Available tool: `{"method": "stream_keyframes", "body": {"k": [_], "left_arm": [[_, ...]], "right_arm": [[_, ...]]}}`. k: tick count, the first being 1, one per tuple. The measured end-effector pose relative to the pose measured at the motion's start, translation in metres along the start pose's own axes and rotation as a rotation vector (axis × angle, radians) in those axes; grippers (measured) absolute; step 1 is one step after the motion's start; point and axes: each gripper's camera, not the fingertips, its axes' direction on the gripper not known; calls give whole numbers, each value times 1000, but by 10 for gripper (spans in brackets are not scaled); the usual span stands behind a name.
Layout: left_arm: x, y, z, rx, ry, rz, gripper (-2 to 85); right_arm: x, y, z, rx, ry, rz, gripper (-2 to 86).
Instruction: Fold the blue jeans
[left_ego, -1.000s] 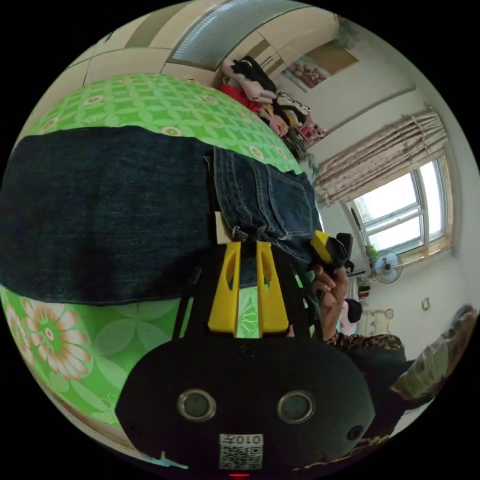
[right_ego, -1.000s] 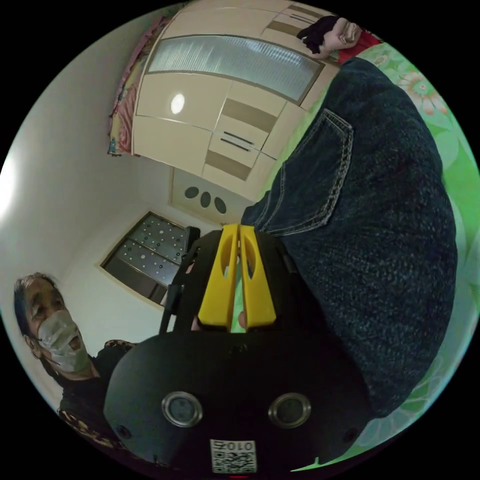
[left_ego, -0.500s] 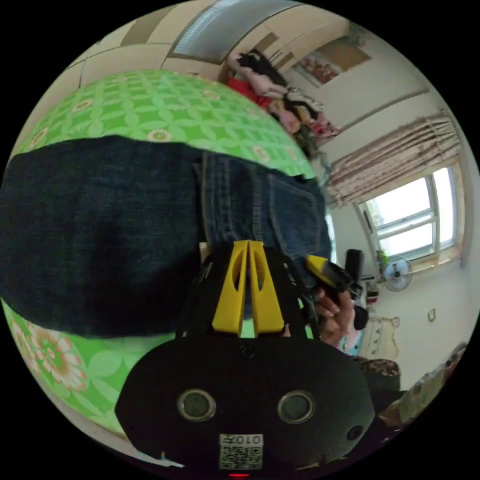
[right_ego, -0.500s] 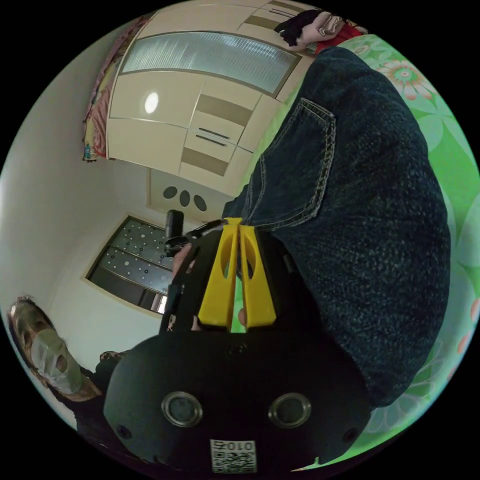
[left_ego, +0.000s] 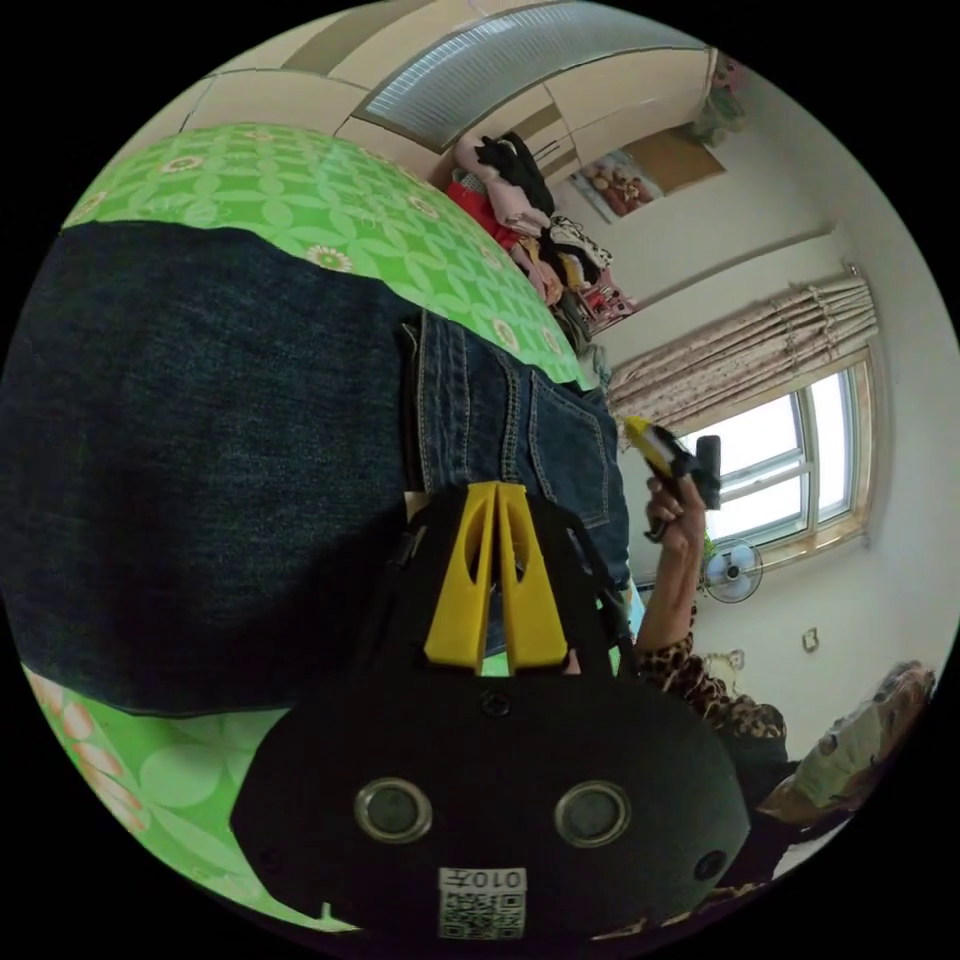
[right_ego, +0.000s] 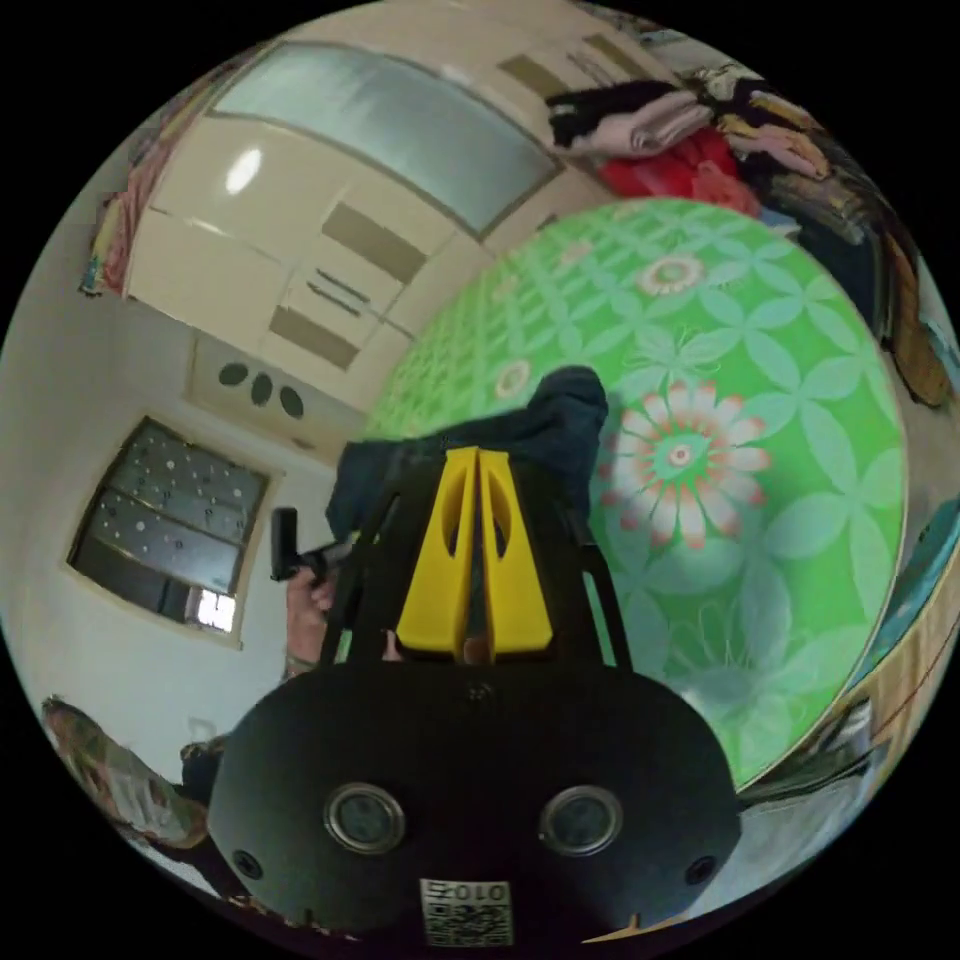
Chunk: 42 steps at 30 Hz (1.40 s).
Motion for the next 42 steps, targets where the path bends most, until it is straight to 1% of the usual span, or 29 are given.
{"method": "stream_keyframes", "body": {"k": [1,2,4,8,9,10,11,12,13,14,15,18,20,21,24,26,27,28,29,30,31,32,33,35,36,37,39,41,42], "left_arm": [[0,2,-1,7,3,10,-4],[0,3,0,4,9,30,-4],[0,5,1,8,6,41,-3],[2,6,1,7,-20,82,-3],[2,7,1,7,-20,87,-3],[0,8,1,11,-12,85,-3],[-3,9,1,13,5,80,-3],[-4,10,0,13,14,79,-3],[-1,11,-2,19,14,97,-3],[4,12,-3,20,-19,132,-3],[7,12,-3,16,-36,141,-3],[10,10,1,-8,-68,171,-3],[5,11,2,-3,-46,179,-3],[3,13,2,5,-35,177,-3],[-4,16,1,11,-3,171,-3],[-9,17,1,12,14,165,-3],[-11,17,1,13,21,163,-3],[-15,19,0,20,38,156,-3],[-20,21,0,36,65,148,-3],[-23,22,0,47,84,148,-3],[-30,25,0,71,134,137,-2],[-40,26,2,84,208,97,-2],[-46,27,2,84,245,72,-2],[-59,30,-1,115,337,31,-2],[-62,32,-3,128,345,19,-1],[-65,35,-7,163,347,13,-1],[-66,40,-12,201,354,24,-1],[-73,48,-19,261,367,-5,-2],[-74,51,-22,280,369,-10,-2]], "right_arm": [[12,-9,14,-41,120,36,17],[18,-11,18,-40,100,35,16],[41,-17,18,-12,-78,102,14],[38,-28,19,-39,-49,59,13],[40,-31,19,-51,-71,65,14],[46,-32,17,-56,-146,87,16],[49,-31,14,-44,-192,106,16],[48,-26,2,39,-268,92,16],[42,-23,-10,125,-290,39,16],[39,-24,-14,149,-272,29,16],[38,-30,-16,155,-213,43,16],[46,-60,12,-5,-130,66,14],[61,-72,20,-8,-191,99,11],[71,-75,23,5,-268,159,10],[74,-76,26,29,-289,157,11],[74,-75,25,30,-290,200,13],[65,-71,18,55,-255,222,15],[43,-65,8,115,-200,163,16],[30,-62,4,140,-193,109,17],[2,-56,0,161,-234,5,18],[-25,-51,3,148,-317,-94,18],[-39,-49,7,134,-354,-144,18],[-65,-46,16,103,-397,-227,19],[-95,-44,37,62,-455,-297,19],[-109,-46,55,27,-526,-338,19],[-118,-50,77,-36,-601,-352,20],[-121,-53,110,-104,-625,-315,21],[-116,-50,138,-128,-520,-250,21],[-110,-48,155,-182,-482,-208,21]]}}
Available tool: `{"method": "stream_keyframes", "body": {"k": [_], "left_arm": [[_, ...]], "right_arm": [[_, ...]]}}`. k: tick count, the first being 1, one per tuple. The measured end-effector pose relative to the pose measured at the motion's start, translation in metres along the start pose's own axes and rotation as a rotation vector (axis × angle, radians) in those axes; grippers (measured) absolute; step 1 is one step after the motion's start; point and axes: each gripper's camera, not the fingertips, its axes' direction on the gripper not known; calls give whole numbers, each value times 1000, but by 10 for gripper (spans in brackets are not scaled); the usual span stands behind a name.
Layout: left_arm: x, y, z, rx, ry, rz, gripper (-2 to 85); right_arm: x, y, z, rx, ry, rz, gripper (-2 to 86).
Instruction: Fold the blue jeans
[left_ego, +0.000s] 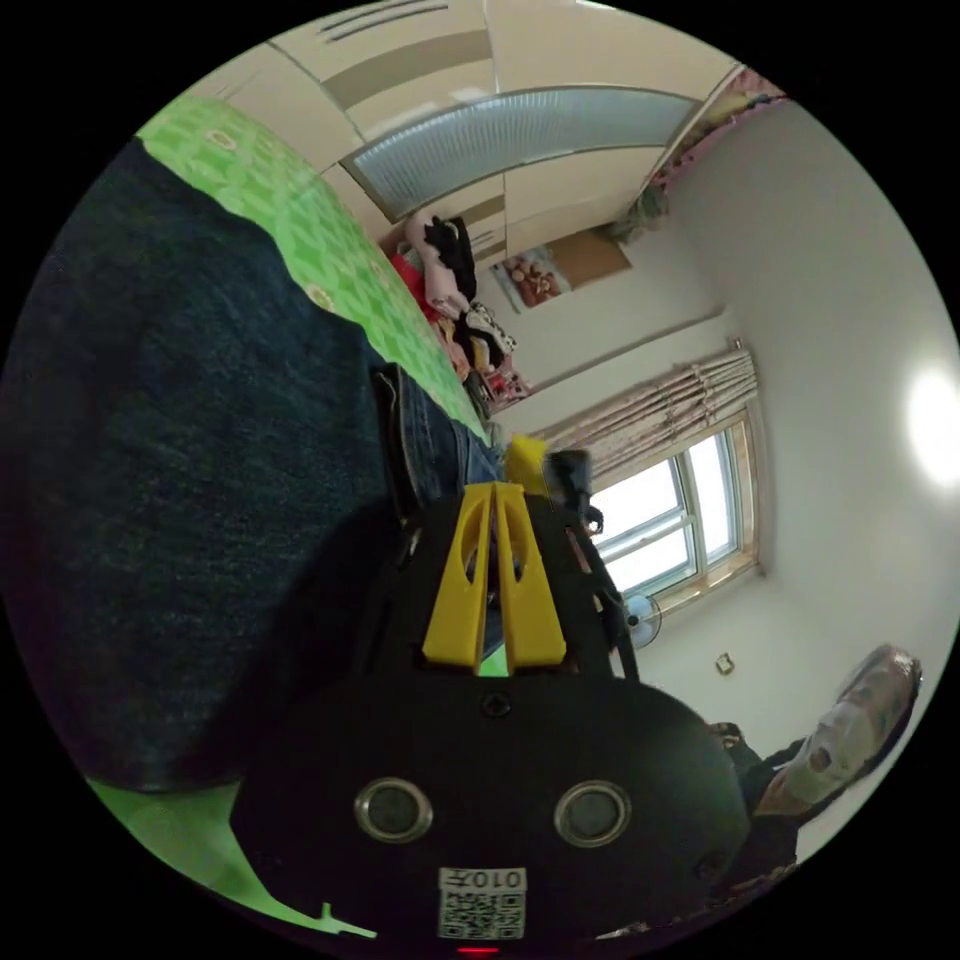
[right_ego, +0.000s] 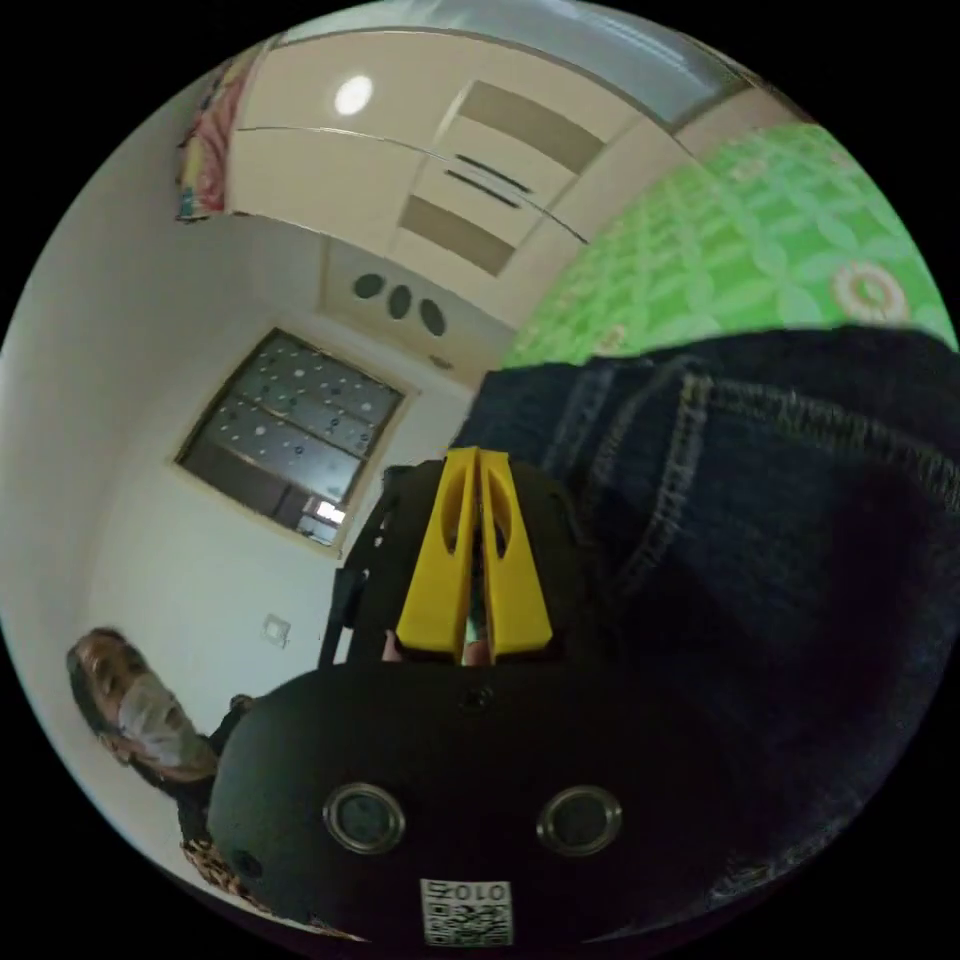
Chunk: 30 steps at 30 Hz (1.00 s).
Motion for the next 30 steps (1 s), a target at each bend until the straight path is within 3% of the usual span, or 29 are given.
{"method": "stream_keyframes", "body": {"k": [3,8,15,18,20,25,30], "left_arm": [[-1,5,-16,75,44,3,-2],[20,9,-22,83,-46,83,-2],[58,11,32,-257,-20,297,-2],[71,19,40,-249,-212,358,-2],[72,25,68,-527,-301,419,-3],[73,32,78,-537,-327,407,-3],[59,32,70,-510,-262,354,-3]], "right_arm": [[25,-5,7,-81,-197,95,22],[40,8,-9,119,-346,179,23],[22,15,-6,204,-249,188,24],[11,15,3,189,-197,199,23],[-2,13,10,162,-108,189,22],[-56,6,40,66,144,47,23],[-115,14,54,105,235,-191,28]]}}
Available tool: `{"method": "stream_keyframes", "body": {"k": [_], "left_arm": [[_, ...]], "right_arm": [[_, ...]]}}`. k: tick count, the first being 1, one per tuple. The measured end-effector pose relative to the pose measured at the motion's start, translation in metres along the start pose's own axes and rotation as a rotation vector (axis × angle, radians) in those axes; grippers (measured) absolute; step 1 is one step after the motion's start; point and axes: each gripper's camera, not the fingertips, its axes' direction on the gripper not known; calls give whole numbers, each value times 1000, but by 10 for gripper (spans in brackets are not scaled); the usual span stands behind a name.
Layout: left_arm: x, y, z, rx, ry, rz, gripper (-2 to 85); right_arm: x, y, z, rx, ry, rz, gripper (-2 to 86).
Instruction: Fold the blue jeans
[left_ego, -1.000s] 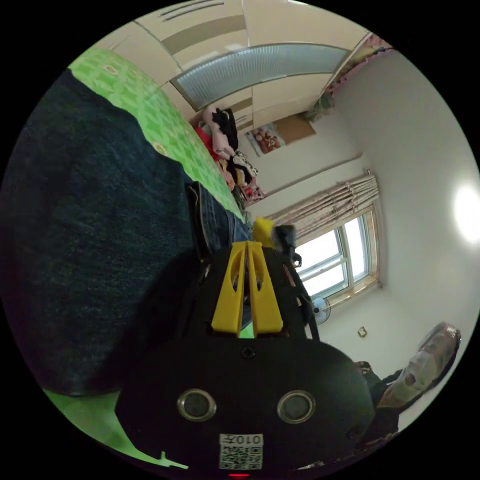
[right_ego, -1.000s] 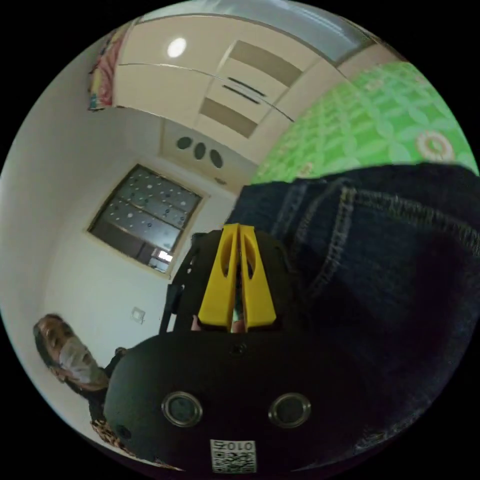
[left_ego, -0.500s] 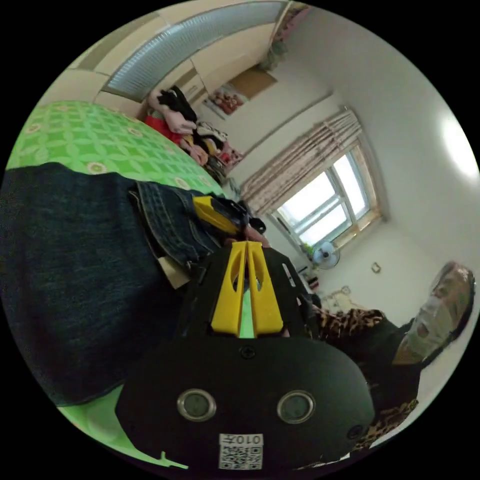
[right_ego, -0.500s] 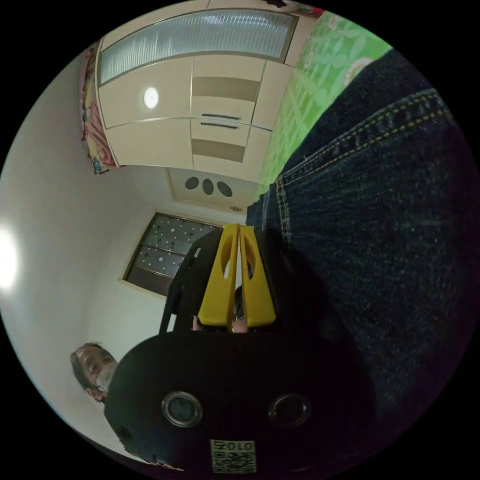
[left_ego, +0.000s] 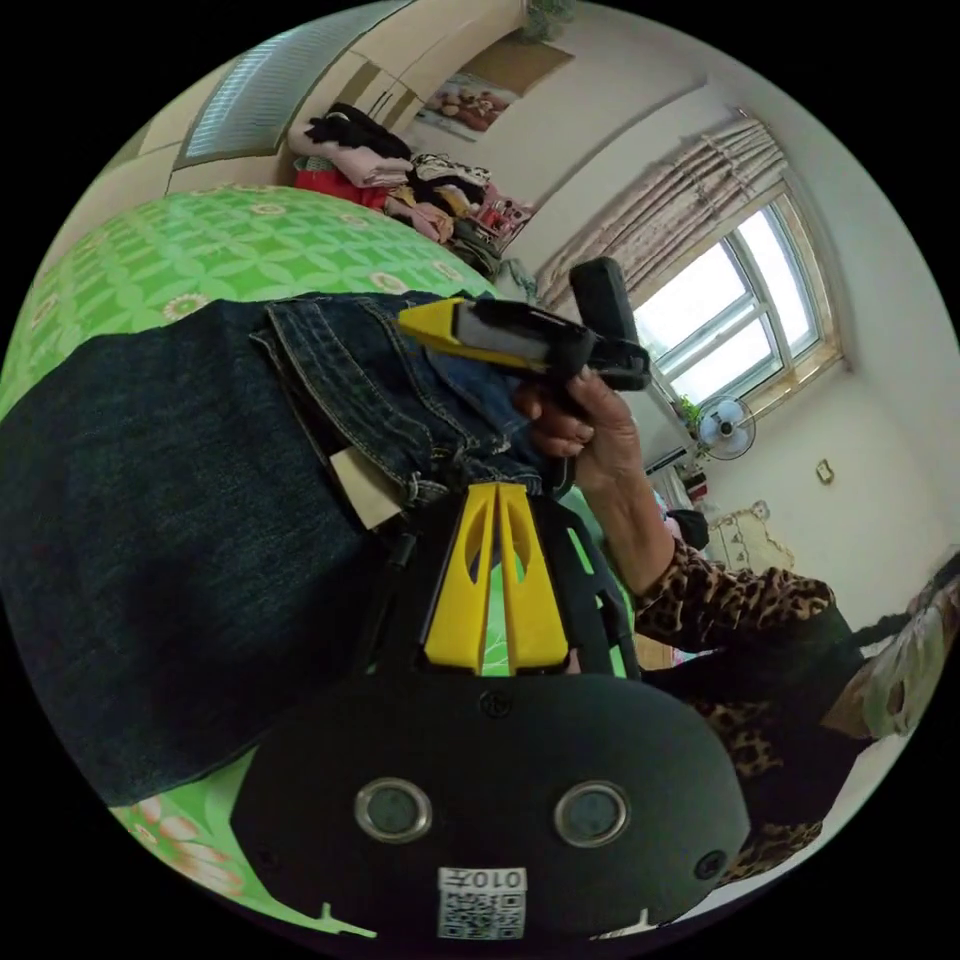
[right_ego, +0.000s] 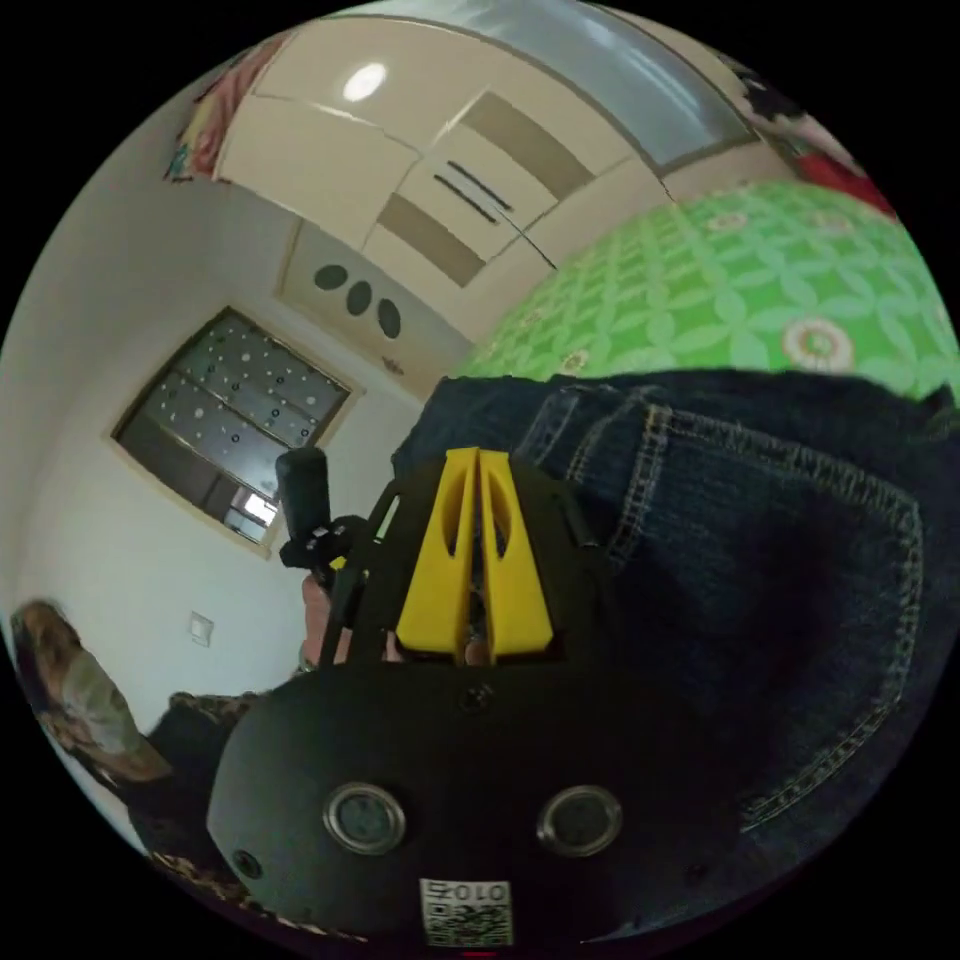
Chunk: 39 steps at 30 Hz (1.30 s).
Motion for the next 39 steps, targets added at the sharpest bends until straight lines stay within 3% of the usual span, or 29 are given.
{"method": "stream_keyframes", "body": {"k": [3,5,7,9,11,13,15,17,19,21,25,28,35,37,39], "left_arm": [[-9,16,-29,234,87,3,-3],[-30,45,-68,541,364,33,-1],[-48,71,-90,742,449,16,-1],[-59,91,-103,852,398,-26,0],[-66,109,-107,945,355,-62,0],[-64,112,-104,969,317,-59,-1],[-52,107,-99,941,186,-63,-2],[-31,92,-80,846,-19,-33,-2],[-26,82,-57,760,-86,-44,-3],[-30,72,-39,697,-10,-35,-3],[-45,66,-29,707,69,-22,-3],[-52,58,-17,648,42,-62,-2],[-81,44,-9,515,75,-181,-2],[-90,47,-37,557,103,-219,-1],[-95,55,-76,603,-15,-266,0]], "right_arm": [[-52,2,-3,4,65,-248,35],[-88,9,-4,16,149,-421,55],[-137,28,3,75,278,-710,111],[-157,37,16,110,351,-757,87],[-163,38,31,110,269,-750,64],[-170,32,54,-9,245,-752,49],[-174,35,71,-51,366,-806,36],[-169,30,85,-36,513,-738,28],[-162,25,83,38,550,-644,20],[-152,17,73,35,438,-624,17],[-95,-22,52,2,-23,-462,16],[-53,-42,48,50,-266,-325,21],[-12,-76,58,75,-453,-158,35],[-3,-92,63,77,-492,-95,59],[-8,-117,76,14,-457,-66,119]]}}
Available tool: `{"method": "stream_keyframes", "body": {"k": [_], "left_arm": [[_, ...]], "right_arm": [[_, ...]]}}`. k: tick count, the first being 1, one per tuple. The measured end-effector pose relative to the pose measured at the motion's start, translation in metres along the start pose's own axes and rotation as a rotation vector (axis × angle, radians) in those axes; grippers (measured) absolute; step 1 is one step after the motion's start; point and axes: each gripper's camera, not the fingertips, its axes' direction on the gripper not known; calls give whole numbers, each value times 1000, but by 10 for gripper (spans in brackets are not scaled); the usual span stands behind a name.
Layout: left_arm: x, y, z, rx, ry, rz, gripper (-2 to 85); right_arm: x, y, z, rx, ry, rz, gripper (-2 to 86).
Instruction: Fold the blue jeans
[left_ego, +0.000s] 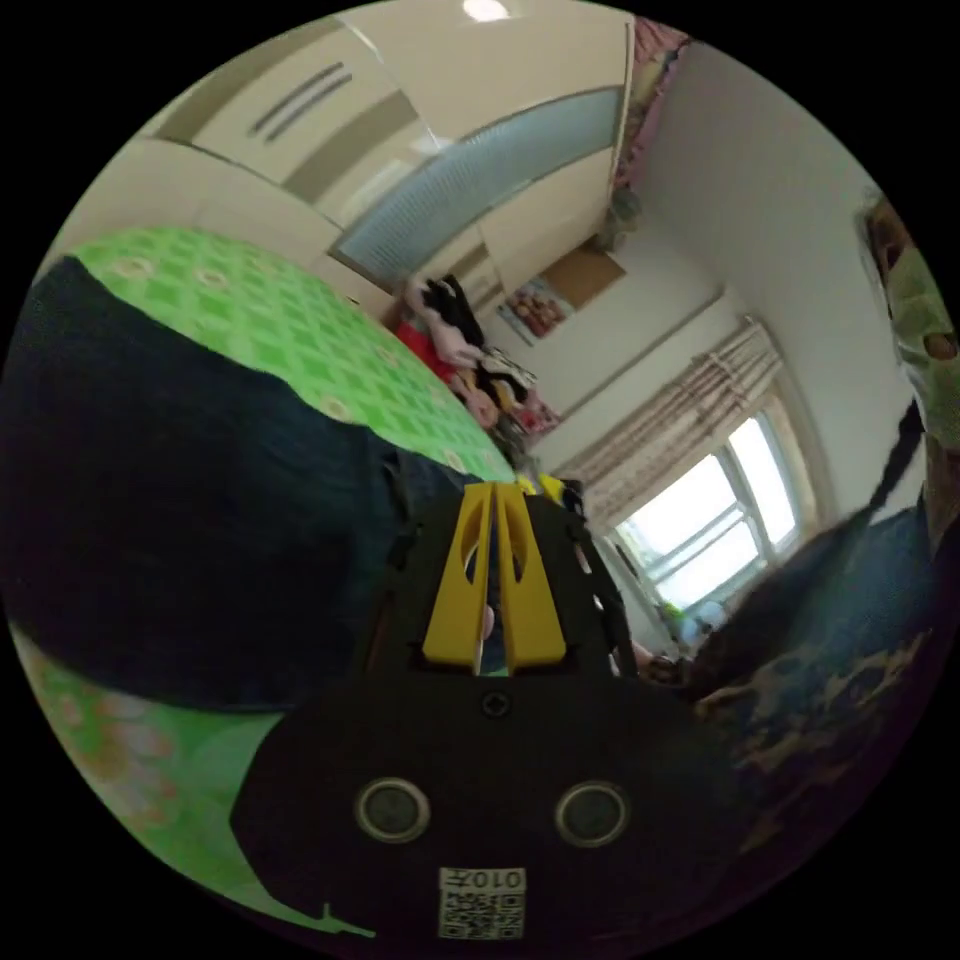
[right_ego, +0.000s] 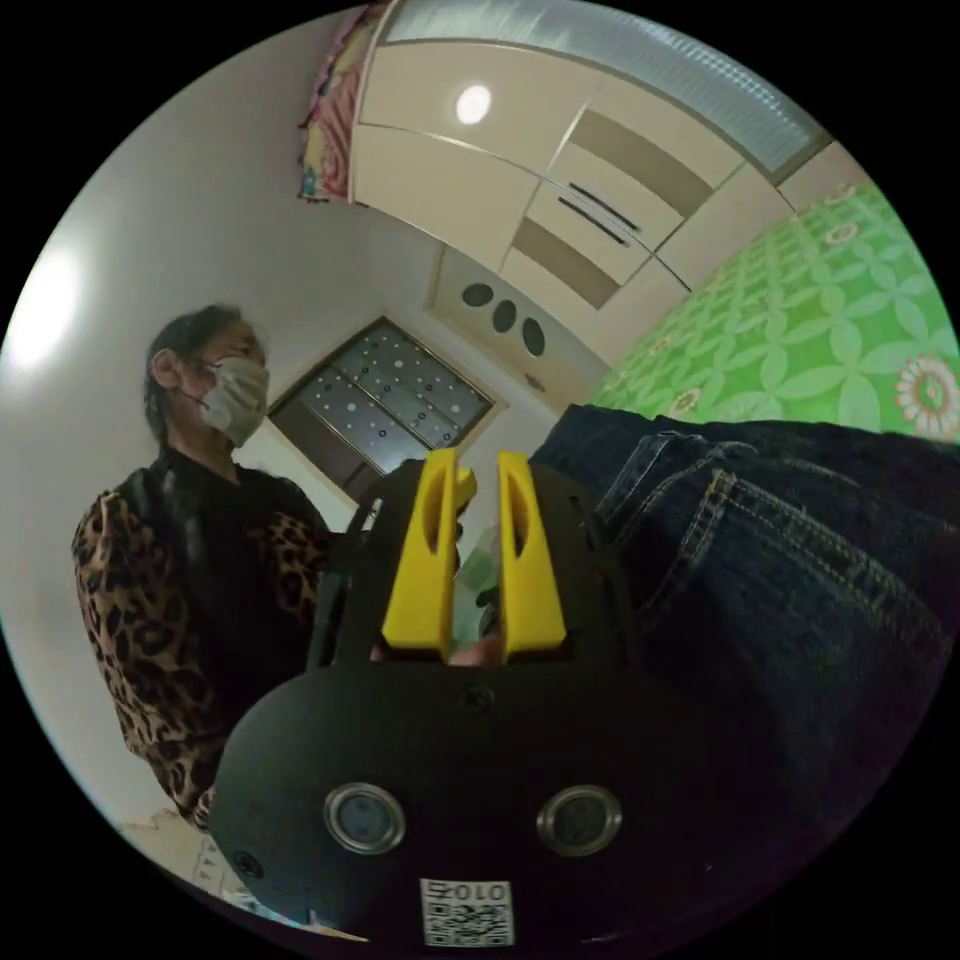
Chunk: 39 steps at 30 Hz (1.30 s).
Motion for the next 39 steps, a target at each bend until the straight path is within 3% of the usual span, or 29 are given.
{"method": "stream_keyframes", "body": {"k": [5,9,11,19,28,39], "left_arm": [[-69,-10,-132,249,-409,-251,8],[-115,10,-204,385,-488,-471,29],[-138,18,-229,401,-485,-577,48],[-192,32,-263,415,-418,-639,89],[-236,32,-262,339,-323,-575,110],[-251,41,-281,408,-209,-518,115]], "right_arm": [[0,-111,92,-222,-32,-107,157],[39,-215,207,-480,-2,-123,169],[65,-252,253,-592,-13,-102,167],[142,-346,411,-966,138,-65,159],[154,-375,494,-1119,-20,-143,127],[123,-372,539,-1251,-104,-228,54]]}}
